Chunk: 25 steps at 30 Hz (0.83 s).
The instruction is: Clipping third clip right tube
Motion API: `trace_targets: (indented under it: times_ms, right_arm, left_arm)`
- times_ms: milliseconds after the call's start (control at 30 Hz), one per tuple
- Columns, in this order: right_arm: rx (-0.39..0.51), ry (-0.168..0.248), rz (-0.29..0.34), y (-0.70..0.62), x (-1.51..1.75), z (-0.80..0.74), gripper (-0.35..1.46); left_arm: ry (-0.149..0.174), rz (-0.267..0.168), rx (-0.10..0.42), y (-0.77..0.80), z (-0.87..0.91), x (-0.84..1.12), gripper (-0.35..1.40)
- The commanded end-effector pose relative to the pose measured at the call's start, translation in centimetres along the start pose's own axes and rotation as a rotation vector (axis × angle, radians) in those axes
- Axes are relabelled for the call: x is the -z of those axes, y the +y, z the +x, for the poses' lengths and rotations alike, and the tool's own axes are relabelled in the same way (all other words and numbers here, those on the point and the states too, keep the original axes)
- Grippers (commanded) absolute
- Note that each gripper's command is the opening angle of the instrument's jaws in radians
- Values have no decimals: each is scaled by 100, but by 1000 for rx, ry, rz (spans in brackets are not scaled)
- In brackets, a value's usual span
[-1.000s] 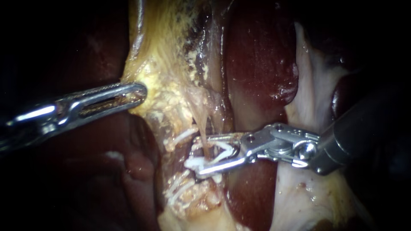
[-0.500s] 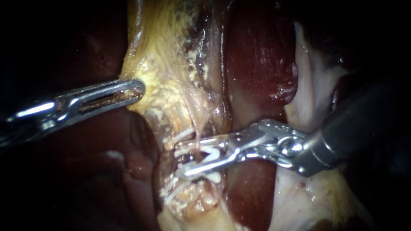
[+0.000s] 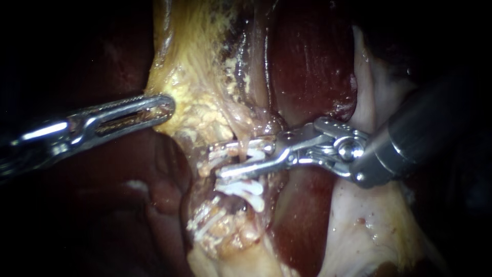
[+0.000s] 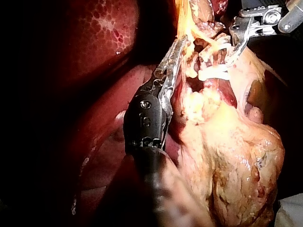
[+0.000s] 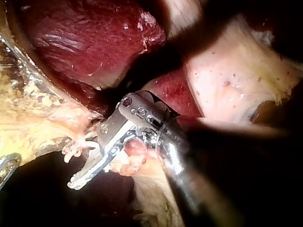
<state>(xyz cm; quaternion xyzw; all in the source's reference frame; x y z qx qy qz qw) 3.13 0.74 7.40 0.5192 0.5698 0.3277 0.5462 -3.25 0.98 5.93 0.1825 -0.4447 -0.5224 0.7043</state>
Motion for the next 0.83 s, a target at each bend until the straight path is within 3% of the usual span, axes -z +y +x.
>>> trace_targets:
  times_ms: [33,100,200,233,400,833]
  right_arm:
    - [-10,1,-2,1,-1,-1,40]
    - [-33,7,-10,3,-1,-1,34]
    - [-86,22,-23,4,5,-1,-26]
    - [-98,25,-36,4,8,-1,-35]
    - [-135,-7,-127,7,19,-3,-35]
    - [-135,-12,-123,8,19,-4,-35]
  left_arm:
    - [0,-1,0,0,0,0,-35]
    - [0,-1,0,0,0,0,-35]
    - [0,-1,0,0,0,0,-35]
    - [0,-1,0,0,0,0,-35]
    - [0,-1,0,0,0,-1,-35]
    - [0,-1,0,1,0,-2,-35]
